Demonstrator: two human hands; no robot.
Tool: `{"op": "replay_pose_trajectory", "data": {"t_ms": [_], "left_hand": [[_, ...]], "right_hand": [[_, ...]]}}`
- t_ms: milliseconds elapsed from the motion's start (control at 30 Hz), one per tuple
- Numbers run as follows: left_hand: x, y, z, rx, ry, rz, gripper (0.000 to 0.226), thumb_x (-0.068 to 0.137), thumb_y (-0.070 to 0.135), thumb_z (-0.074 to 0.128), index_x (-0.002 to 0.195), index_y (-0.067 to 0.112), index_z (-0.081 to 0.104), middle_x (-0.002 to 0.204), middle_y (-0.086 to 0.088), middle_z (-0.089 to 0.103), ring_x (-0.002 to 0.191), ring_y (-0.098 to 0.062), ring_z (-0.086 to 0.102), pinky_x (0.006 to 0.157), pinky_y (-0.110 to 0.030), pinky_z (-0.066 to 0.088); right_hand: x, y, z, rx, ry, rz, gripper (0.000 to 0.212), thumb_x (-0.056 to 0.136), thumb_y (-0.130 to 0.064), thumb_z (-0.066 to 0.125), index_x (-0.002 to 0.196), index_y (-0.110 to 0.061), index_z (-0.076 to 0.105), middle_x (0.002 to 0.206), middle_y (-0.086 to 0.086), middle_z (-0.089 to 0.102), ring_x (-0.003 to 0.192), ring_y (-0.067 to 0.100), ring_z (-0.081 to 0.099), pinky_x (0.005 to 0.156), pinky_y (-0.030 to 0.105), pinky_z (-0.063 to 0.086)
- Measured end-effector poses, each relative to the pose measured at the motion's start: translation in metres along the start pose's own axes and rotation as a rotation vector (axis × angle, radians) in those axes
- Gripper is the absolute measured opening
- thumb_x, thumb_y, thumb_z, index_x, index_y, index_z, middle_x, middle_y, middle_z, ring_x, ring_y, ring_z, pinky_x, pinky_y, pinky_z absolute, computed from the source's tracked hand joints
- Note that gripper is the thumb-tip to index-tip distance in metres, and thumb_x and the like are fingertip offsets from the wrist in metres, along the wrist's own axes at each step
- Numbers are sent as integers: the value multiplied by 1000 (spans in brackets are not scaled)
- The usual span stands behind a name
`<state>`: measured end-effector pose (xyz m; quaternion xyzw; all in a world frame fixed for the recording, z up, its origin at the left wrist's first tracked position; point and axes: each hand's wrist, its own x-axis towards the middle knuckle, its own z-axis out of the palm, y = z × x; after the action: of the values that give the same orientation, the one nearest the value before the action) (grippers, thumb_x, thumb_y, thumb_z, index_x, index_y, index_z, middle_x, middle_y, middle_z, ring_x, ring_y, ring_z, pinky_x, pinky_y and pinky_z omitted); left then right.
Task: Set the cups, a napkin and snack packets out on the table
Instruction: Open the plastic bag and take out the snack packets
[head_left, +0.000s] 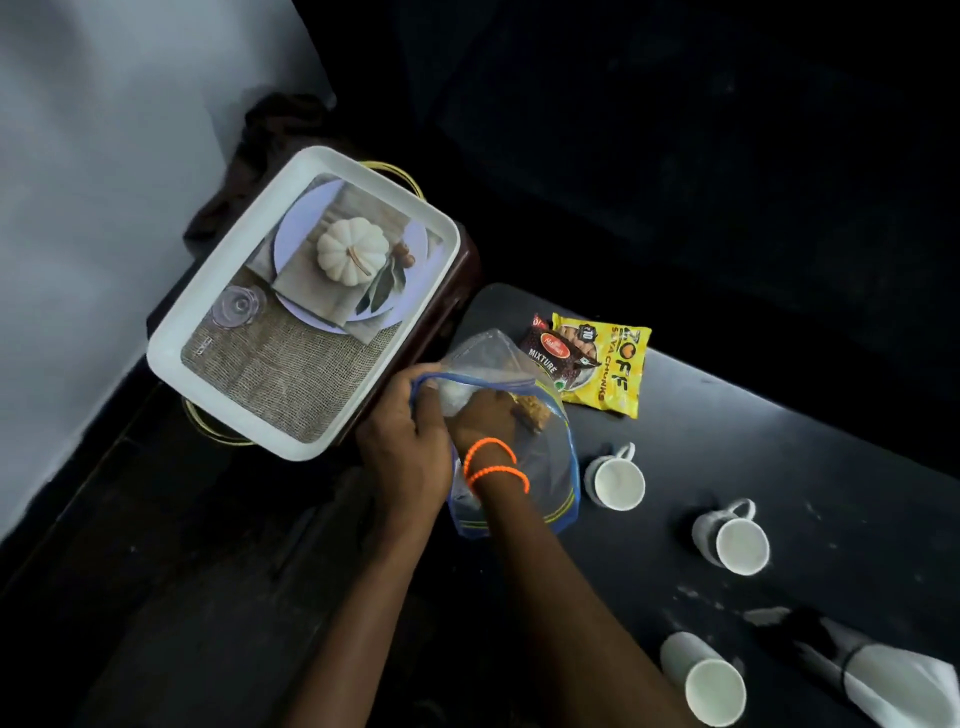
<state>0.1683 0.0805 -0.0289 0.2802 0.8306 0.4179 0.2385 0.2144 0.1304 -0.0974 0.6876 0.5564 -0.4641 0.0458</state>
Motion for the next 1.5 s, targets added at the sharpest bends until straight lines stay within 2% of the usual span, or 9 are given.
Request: {"op": "replay_pose_trajectory", "data": {"t_ms": [267, 400, 600, 733, 800, 933, 1067, 1233, 1500], "left_hand": [[-1, -8, -9, 71, 24, 22, 24, 99, 3, 60, 114, 12, 77, 108, -4, 79, 99, -13, 68, 85, -3, 40], [5, -7, -11, 91, 56, 70, 27, 99, 2, 57, 117, 12, 75, 114, -8, 79, 106, -20, 70, 91, -16, 44], [11, 1, -25, 68, 140, 100, 25, 99, 5, 58, 114, 14, 76, 96, -6, 78, 85, -5, 62, 72, -6, 39], [15, -8, -47, 54, 60, 134, 44, 87, 27, 52, 118, 4, 72, 91, -1, 73, 85, -22, 69, 79, -19, 48], [17, -20, -55, 17, 37, 111, 44, 87, 30, 51, 113, -1, 70, 90, -4, 71, 88, -29, 70, 81, -24, 51], [31, -33, -69, -65, 190, -34, 16, 94, 26, 59, 101, 19, 71, 88, -2, 71, 84, -17, 65, 81, -39, 54], [47, -39, -94, -236, 247, -99, 14, 85, 21, 65, 88, 28, 77, 85, 10, 75, 86, -12, 66, 84, -33, 55], [58, -26, -106, -473, 270, -51, 20, 71, 2, 54, 81, 2, 71, 60, 21, 68, 65, 3, 60, 66, -11, 46], [62, -17, -80, -574, 171, -97, 43, 69, 1, 44, 51, 30, 71, 53, 21, 60, 58, 4, 53, 57, -13, 41]], "right_hand": [[-11, -6, -1, -87, 50, 37, 33, 88, -43, 60, 86, -13, 73, 106, 14, 75, 110, 36, 65, 105, 49, 43], [-38, -20, -39, 304, -172, 135, 37, 84, -48, 62, 61, -19, 67, 97, 10, 78, 93, 22, 71, 86, 33, 53], [-97, -24, -92, 263, -78, -31, 51, 82, -44, 71, 127, -23, 60, 114, -3, 70, 106, 23, 68, 91, 41, 56], [-137, -22, -128, 523, -505, -227, 45, 78, -31, 74, 122, -35, 66, 110, -5, 75, 87, 8, 72, 58, 18, 52], [-150, -17, -152, 724, -672, -389, 58, 73, -21, 72, 129, -34, 64, 121, -2, 73, 104, 16, 72, 75, 22, 59], [-125, 9, -180, 812, -301, -499, 70, 71, -19, 72, 139, -25, 57, 127, 6, 70, 106, 23, 72, 76, 25, 59], [-55, 39, -145, 301, 300, -256, 66, 75, -31, 81, 136, -27, 57, 116, 0, 71, 104, 22, 68, 74, 11, 47], [14, 59, -71, -195, 255, -403, 91, 69, -34, 82, 148, -13, 42, 133, 18, 57, 116, 37, 57, 97, 45, 50], [30, 78, -35, -584, 433, -476, 82, 72, -40, 74, 144, -15, 46, 114, 13, 56, 98, 33, 53, 82, 42, 44]]}}
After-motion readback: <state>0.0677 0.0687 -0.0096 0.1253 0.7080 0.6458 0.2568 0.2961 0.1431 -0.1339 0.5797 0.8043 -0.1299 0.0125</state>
